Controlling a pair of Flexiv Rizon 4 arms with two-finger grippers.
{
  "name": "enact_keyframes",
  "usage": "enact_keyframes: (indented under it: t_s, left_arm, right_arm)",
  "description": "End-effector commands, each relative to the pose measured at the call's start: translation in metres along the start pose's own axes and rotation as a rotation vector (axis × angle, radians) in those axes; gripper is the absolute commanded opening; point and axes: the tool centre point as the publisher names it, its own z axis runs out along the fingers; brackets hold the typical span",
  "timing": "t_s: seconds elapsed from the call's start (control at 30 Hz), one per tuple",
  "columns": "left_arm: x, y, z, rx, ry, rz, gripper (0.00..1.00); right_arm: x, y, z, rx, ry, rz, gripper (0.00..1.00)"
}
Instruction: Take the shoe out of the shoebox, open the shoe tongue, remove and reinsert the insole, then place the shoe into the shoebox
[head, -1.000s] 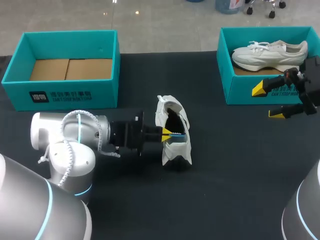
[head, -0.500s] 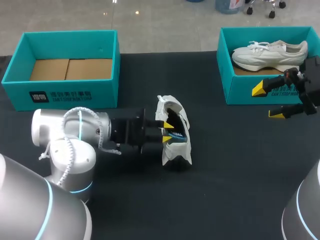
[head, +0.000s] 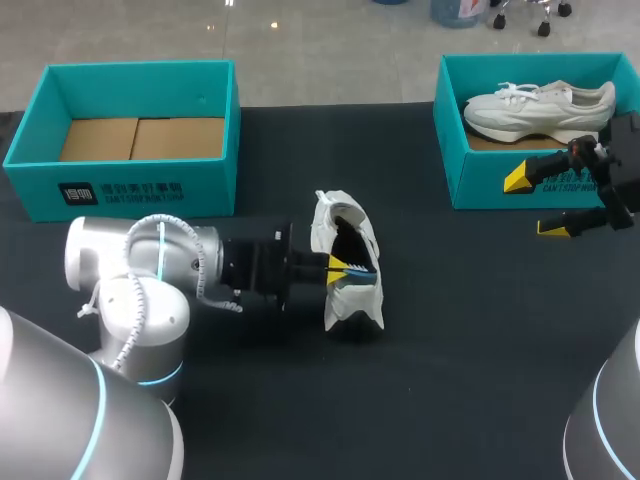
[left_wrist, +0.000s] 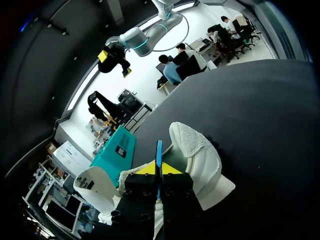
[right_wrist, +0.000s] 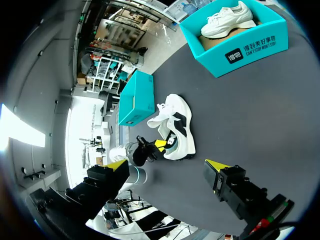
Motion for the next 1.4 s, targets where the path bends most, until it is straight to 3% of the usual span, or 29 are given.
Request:
enact_keyframes:
  t_s: [0.03, 0.13, 0.17, 0.27, 0.37, 0.4, 0.5, 0.67, 0.73, 0.87, 0.93, 0.97, 1.2, 1.33, 1.4]
  left_arm:
    - [-0.002, 0.003, 0.009, 0.001, 0.013, -0.003, 0.00]
    - [-0.002, 0.001, 0.008, 0.001, 0.015, -0.001, 0.00]
    - [-0.003, 0.000, 0.007, -0.001, 0.015, 0.002, 0.05]
    - [-0.003, -0.003, 0.003, -0.007, 0.012, 0.008, 0.34]
    - [-0.005, -0.007, -0.004, -0.011, -0.003, 0.020, 0.55]
    - [-0.007, -0.009, -0.006, -0.013, -0.005, 0.025, 0.69]
    - [-0.011, -0.013, -0.013, -0.022, -0.011, 0.040, 0.76]
    - [-0.023, -0.018, -0.025, -0.027, -0.032, 0.076, 0.71]
    - [-0.030, -0.020, -0.029, -0.033, -0.046, 0.090, 0.62]
    - [-0.038, -0.022, -0.034, -0.016, -0.040, 0.106, 0.36]
    - [-0.041, -0.023, -0.034, 0.038, 0.013, 0.107, 0.16]
    - [-0.041, -0.024, -0.034, 0.059, 0.060, 0.115, 0.00]
    - [-0.046, -0.028, -0.039, 0.066, 0.342, 0.178, 0.00]
    - [-0.043, -0.029, -0.034, 0.072, 0.440, 0.153, 0.00]
    - [-0.040, -0.031, -0.031, 0.136, 0.433, 0.118, 0.00]
  right_arm:
    - [0.000, -0.001, 0.000, -0.002, -0.003, 0.001, 1.00]
    - [0.000, -0.001, 0.000, -0.002, -0.003, 0.001, 1.00]
    - [0.000, -0.001, 0.000, -0.002, -0.003, 0.001, 1.00]
    - [0.000, -0.001, 0.000, -0.002, -0.003, 0.001, 1.00]
    - [0.000, -0.001, 0.000, -0.002, -0.003, 0.001, 1.00]
    - [0.000, -0.001, 0.000, -0.002, -0.003, 0.001, 1.00]
    - [0.000, -0.001, 0.000, -0.002, -0.003, 0.001, 1.00]
    - [0.000, -0.001, 0.000, -0.002, -0.003, 0.001, 1.00]
    - [0.000, -0.001, 0.000, -0.002, -0.003, 0.001, 1.00]
    - [0.000, -0.001, 0.000, -0.002, -0.003, 0.001, 1.00]
    - [0.000, -0.001, 0.000, -0.002, -0.003, 0.001, 1.00]
    - [0.000, -0.001, 0.000, -0.002, -0.003, 0.001, 1.00]
    - [0.000, -0.001, 0.000, -0.002, -0.003, 0.001, 1.00]
    - [0.000, -0.001, 0.000, -0.002, -0.003, 0.001, 1.00]
    - [0.000, -0.001, 0.000, -0.002, -0.003, 0.001, 1.00]
